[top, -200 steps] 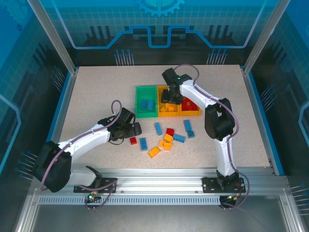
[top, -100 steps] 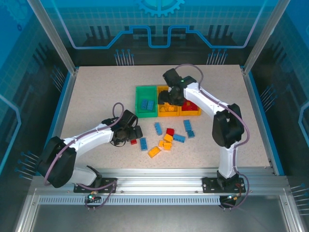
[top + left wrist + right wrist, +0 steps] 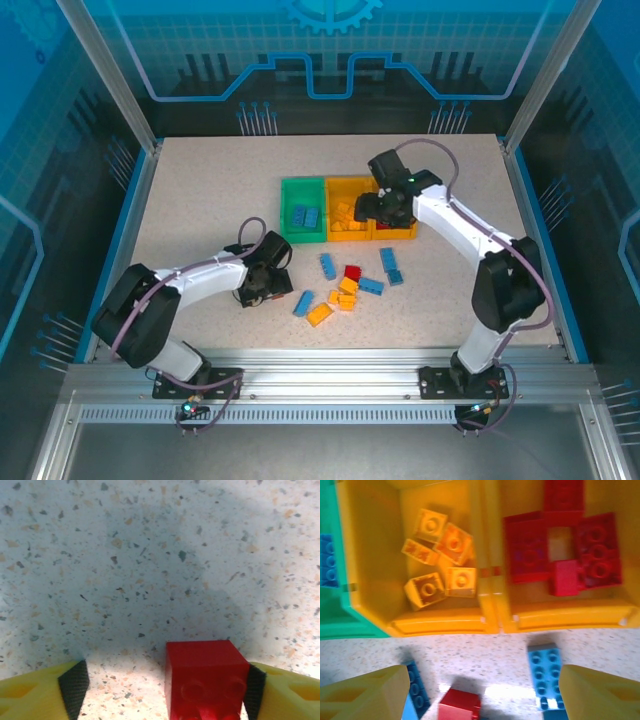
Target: Sort the legos into containers by color
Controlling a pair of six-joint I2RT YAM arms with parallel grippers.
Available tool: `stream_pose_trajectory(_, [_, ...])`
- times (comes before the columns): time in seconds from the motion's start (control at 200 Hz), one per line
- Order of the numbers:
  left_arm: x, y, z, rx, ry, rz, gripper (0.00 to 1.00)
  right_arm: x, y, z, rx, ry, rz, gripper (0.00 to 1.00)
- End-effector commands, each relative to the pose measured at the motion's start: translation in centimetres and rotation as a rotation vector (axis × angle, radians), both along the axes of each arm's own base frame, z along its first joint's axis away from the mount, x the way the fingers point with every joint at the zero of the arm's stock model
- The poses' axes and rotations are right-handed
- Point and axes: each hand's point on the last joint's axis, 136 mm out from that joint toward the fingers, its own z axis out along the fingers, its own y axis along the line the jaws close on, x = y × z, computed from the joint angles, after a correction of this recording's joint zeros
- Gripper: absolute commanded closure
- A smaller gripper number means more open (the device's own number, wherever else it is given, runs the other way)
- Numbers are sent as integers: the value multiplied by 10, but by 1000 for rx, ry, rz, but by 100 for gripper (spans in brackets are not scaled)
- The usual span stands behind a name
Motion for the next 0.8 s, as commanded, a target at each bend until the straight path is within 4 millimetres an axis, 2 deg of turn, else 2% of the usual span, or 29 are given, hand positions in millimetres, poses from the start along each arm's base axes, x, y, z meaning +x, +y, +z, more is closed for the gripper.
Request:
stream_pose_trajectory(0.0, [7, -12, -7, -27, 14, -10, 27, -2, -24, 10, -20, -45, -52, 19])
stream_pose_trajectory(0.135, [9, -12, -8, -16, 14, -8, 35, -12, -50, 6, -40, -34, -90, 18])
stream_pose_trajectory(0.23, [10, -11, -8, -10, 11, -9, 44, -20, -66, 5, -41, -30, -122, 18])
stream_pose_trajectory(0.43, [19, -15, 0, -18, -24, -13, 61, -42, -81, -5, -74, -16, -104, 18])
stream_pose_trajectory(0.565, [43, -28, 28, -47, -108, -47, 65, -61, -83, -25, -75, 33, -88, 18])
stream_pose_trajectory(0.795, [105, -68, 100, -129, -304, -152, 66, -83, -79, -52, -44, 63, -28, 20])
